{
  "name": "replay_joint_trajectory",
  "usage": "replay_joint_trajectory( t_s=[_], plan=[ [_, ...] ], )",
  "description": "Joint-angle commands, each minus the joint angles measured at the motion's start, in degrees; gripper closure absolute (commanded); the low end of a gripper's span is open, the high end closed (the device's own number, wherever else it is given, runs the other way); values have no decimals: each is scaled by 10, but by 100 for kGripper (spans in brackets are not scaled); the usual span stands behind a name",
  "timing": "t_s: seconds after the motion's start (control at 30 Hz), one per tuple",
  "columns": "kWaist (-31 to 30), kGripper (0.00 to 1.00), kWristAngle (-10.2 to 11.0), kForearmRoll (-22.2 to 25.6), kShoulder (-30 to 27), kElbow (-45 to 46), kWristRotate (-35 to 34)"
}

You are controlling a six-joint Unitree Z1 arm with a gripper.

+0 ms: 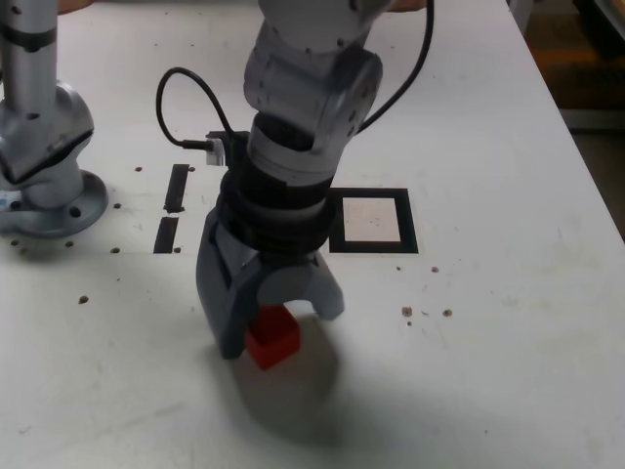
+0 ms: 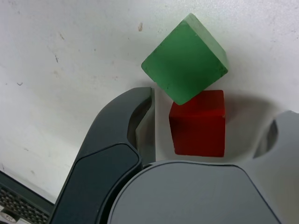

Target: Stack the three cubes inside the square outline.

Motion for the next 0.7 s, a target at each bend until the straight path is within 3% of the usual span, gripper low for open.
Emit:
replay_joint_trajectory(
  t_s=[0.0, 0.23, 0.47, 0.57, 0.67],
  plan=[
    [0, 34, 0, -2, 1, 4, 0],
    [0, 68, 7, -28, 4, 19, -4],
    [0, 77, 11, -46, 5, 23, -1],
    [0, 84, 23, -22, 2, 5, 1],
    [0, 86, 38, 46, -5, -40, 0]
  ],
)
